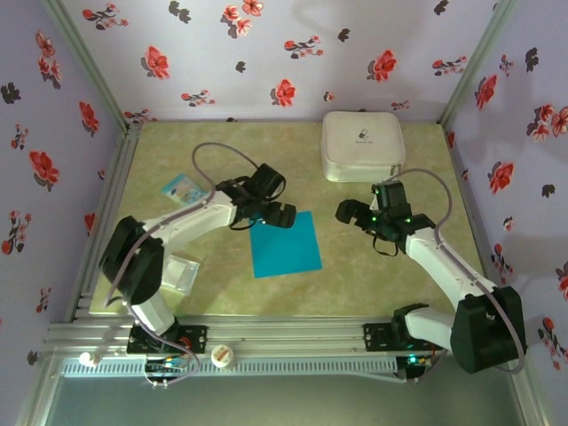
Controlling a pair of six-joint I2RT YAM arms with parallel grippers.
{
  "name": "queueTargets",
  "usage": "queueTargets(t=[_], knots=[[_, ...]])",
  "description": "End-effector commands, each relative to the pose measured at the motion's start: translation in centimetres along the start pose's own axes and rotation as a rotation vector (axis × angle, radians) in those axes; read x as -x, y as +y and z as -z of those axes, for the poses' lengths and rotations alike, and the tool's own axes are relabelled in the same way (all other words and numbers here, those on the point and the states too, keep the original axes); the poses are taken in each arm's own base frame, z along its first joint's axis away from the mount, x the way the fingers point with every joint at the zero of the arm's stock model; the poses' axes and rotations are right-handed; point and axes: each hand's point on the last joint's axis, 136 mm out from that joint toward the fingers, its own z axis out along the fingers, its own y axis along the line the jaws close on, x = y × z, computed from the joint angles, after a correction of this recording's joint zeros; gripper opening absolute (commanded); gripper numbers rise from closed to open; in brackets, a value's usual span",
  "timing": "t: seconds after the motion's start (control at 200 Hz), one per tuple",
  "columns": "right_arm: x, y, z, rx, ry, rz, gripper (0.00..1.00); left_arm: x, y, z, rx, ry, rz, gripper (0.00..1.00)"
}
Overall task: Fold a paper plane with a square sheet of paper (pick it up from the middle)
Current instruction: Rotate the square sheet of paper at the center of the table.
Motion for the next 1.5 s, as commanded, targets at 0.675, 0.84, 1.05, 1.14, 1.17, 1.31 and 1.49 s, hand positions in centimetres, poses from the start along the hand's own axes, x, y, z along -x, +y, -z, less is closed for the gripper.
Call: queueTargets(t=[0.675,0.84,1.05,1.14,1.17,1.31,1.49], knots=[[-1.5,-2.5,-1.1,-0.094,0.016,-0.118,0.99,-6.6,-1.4,-7.6,0.147,0.300,-0.093,0.98],[-1.7,-2.8,-1.1,-0.104,0.014,-0.120,0.99,-7.5,-0.7,-8.2,0.157,0.336,-0.191,0.97],[-1.6,-2.9,-1.2,-0.103,0.016,-0.119,0.99,-8.1,-0.5,-8.7,0.125,0.371,-0.361,0.97],[-1.8,-2.9,-1.3,-0.106,0.023,-0.122,0.99,-8.0,0.1,-8.8,0.127,0.383,-0.393,0.97],[-1.8,-2.9,-1.3,-0.104,0.024,-0.121,0.99,-7.8,0.2,-8.7,0.127,0.384,-0.386,0.97],[-1.7,-2.6,-1.3,-0.093,0.023,-0.120,0.99,-5.0,-1.2,-7.0,0.093,0.280,-0.326,0.97],[-1.6,-1.9,-1.1,-0.072,0.041,-0.117,0.99,-1.5,-2.1,-4.2,0.089,0.171,-0.069,0.99]])
